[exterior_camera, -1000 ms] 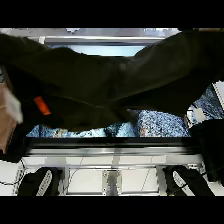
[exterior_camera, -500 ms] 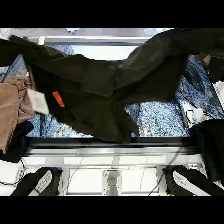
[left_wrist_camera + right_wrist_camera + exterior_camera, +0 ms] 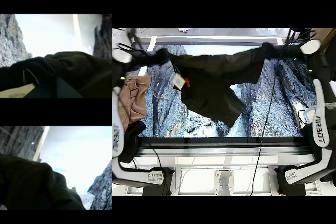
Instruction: Fold the clothes and pants, and hang the long-sleeved shirts on hangers.
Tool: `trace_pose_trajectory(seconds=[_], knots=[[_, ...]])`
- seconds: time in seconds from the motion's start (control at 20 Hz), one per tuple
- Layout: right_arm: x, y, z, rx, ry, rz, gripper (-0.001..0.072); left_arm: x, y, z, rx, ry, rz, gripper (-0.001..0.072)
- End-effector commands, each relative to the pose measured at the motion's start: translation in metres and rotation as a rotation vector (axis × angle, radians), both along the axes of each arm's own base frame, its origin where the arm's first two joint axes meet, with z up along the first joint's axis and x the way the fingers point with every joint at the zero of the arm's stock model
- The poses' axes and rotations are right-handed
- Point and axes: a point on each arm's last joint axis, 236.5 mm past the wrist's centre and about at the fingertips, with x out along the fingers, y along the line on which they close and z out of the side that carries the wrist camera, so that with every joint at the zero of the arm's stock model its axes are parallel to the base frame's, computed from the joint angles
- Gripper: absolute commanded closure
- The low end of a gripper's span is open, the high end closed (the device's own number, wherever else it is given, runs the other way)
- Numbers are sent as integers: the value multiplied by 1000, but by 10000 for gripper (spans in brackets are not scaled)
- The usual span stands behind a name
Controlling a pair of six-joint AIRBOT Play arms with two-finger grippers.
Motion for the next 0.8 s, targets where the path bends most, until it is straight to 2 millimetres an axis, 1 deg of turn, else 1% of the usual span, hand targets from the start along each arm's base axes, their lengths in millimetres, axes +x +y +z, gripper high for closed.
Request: trace_pose_trajectory(seconds=[0.0, 0.05, 0.1, 0.15, 0.25, 0.3, 0.35, 0.45, 0.5, 0.6, 0.7, 0.75], knots=[[-27, 30, -62, -108, 125, 198, 711, 16, 3, -57, 119, 47, -20, 685], [-53, 40, -75, -194, 178, 290, 711, 14, 17, -60, 172, 56, -14, 685], [-80, 45, -88, -283, 241, 372, 711, 8, 27, -64, 199, 83, -15, 685], [-107, 51, -97, -347, 309, 443, 711, -2, 35, -70, 211, 131, -29, 685], [-145, 74, -97, -360, 357, 519, 710, -27, 47, -88, 246, 247, -71, 685], [-165, 83, -101, -371, 378, 555, 710, -38, 55, -98, 287, 299, -88, 685], [-186, 90, -108, -386, 404, 590, 710, -46, 65, -105, 342, 338, -97, 685], [-227, 102, -134, -398, 465, 632, 710, -58, 83, -114, 439, 395, -104, 685], [-243, 107, -151, -398, 498, 630, 710, -61, 90, -117, 470, 412, -105, 685], [-267, 112, -190, -397, 574, 603, 710, -62, 93, -125, 484, 429, -107, 685], [-277, 121, -220, -389, 591, 550, 710, -61, 90, -139, 481, 456, -120, 684], [-280, 127, -228, -368, 596, 528, 709, -60, 88, -148, 479, 468, -128, 684]])
